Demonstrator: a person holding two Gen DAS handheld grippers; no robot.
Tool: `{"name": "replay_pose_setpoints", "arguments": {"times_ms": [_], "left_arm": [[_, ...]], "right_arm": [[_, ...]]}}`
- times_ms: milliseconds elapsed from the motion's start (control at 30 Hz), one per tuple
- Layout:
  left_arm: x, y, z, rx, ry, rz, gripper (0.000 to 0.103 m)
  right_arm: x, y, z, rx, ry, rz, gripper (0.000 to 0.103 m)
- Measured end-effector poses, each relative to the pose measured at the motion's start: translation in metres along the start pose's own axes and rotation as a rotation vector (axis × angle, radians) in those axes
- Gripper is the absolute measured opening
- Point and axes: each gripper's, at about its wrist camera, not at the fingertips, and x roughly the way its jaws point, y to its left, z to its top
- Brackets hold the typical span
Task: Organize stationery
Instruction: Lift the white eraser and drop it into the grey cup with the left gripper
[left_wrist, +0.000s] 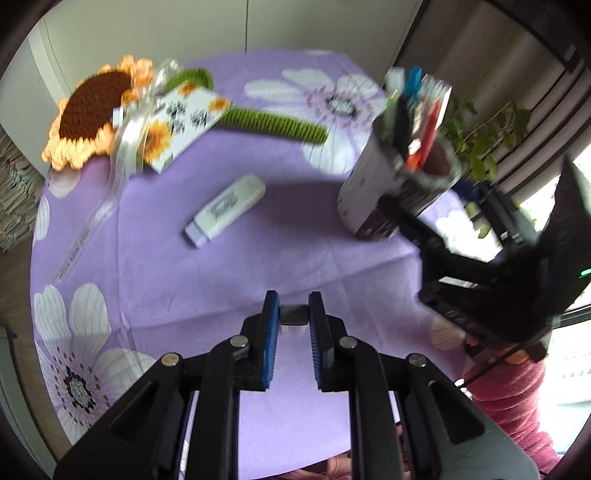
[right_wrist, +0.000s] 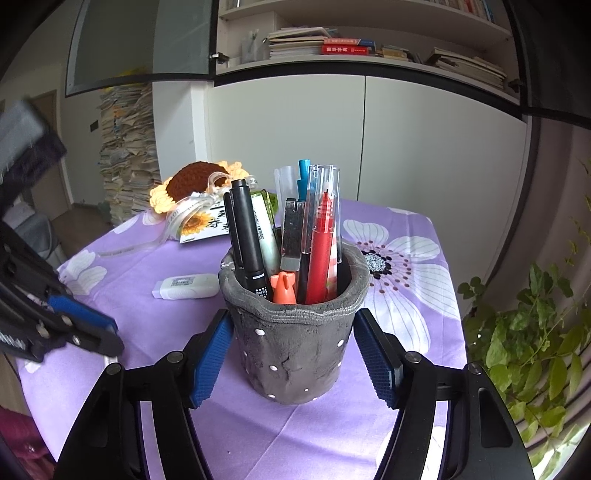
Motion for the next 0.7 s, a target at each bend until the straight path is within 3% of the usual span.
{"name": "replay_pose_setpoints", "arguments": {"times_ms": [133,300,467,700], "left_arm": [[-0.041,-0.014,0.020,0.027,-0.124,-0.045,0.014],[-0.066,-0.047,0.048,0.073,-0.222,-0.081,0.014],[-0.061,-0.072,0.072,0.111,-0.228,-0.121,0.014],[-0.030,-0.087,0.078,0.144,-0.181,-0.126,0.014]], "right_arm": [[0.000,0.000,0.000,0.000,0.000,0.000,0.069],[0.000,0.000,0.000,0.000,0.000,-0.001,0.069],[0.000,0.000,0.000,0.002,0.000,0.000,0.069],[0.000,0.000,-0.001,0.004,-0.001,0.003,0.069]]}}
